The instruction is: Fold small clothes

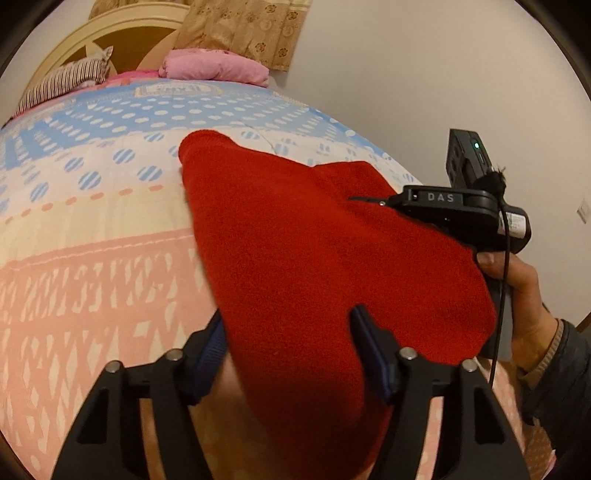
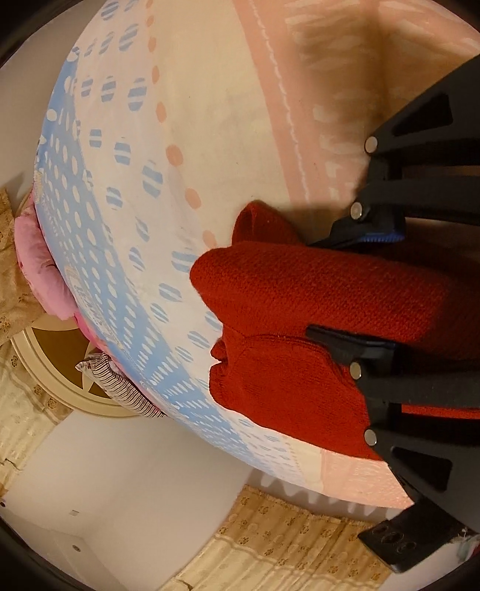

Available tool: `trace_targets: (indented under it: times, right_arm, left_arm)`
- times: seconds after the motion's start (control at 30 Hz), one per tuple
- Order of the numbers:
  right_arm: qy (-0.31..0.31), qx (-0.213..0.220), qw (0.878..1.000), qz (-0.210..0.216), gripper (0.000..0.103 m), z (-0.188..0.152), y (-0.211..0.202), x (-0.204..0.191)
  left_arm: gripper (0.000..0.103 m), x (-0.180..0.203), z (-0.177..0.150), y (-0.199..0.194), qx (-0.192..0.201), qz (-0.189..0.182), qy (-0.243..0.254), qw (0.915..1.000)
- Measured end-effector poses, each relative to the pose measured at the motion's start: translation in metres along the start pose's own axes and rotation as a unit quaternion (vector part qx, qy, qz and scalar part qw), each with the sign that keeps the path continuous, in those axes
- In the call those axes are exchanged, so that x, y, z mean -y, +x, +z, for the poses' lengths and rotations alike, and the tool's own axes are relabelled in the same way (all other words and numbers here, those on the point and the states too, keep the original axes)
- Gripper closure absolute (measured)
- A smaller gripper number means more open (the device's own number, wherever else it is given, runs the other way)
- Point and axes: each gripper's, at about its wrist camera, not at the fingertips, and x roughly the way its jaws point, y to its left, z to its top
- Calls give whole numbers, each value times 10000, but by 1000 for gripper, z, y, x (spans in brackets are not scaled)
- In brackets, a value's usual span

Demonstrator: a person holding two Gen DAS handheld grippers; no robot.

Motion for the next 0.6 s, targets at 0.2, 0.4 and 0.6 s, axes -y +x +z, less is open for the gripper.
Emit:
trace_targets:
  times: [0.2, 0.4, 0.6]
  right_arm:
    - [-300, 180, 9990, -276, 75, -5, -6, -16]
    - [-472, 333, 9974, -438, 76, -12, -17, -30]
    - [-670, 391, 9962, -403, 76, -20, -28, -51]
  left_arm:
    - [55, 15, -1, -7, 56, 394, 311, 9987]
    - [62, 19, -2, -15, 59, 690, 474, 9965]
    - [63, 19, -9, -31, 23, 831, 525, 9952]
